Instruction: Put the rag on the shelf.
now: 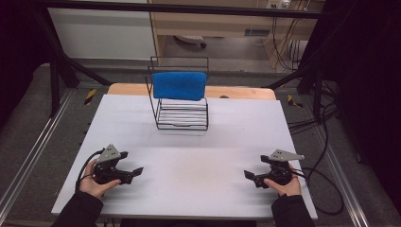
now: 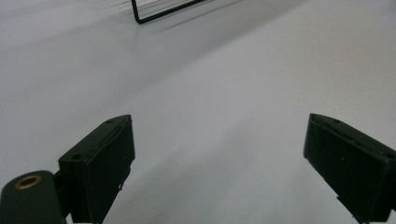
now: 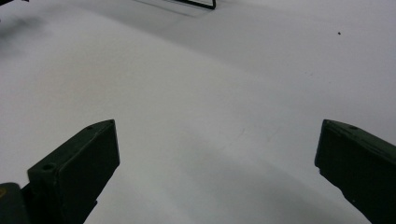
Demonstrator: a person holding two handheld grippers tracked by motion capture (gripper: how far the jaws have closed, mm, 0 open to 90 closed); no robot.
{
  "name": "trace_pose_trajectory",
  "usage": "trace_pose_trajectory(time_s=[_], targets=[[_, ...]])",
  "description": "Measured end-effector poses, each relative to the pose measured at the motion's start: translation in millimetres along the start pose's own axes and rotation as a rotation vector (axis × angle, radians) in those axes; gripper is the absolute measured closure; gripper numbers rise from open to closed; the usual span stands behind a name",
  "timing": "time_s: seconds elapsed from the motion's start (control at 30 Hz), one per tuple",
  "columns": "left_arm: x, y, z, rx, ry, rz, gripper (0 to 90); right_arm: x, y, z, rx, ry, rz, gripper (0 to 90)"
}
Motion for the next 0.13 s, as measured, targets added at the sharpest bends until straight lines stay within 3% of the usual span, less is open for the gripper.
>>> trace_pose_trajectory(time_s=[0.13], targets=[[-1.0, 1.8, -0.2, 0.005, 0.004, -0.001, 9.0, 0.2, 0.7, 0.0, 0.004, 0.003, -0.001, 0.7]])
Point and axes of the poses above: each handheld gripper's, and its own axes: z roughly backward along the jaws, y roughly out of its underside, x roughly to its left, the point moved 5 cm from there along -z, roughly forward along the jaws, and after that the axes turned 12 degrees about -y, right-handed, at the moved point
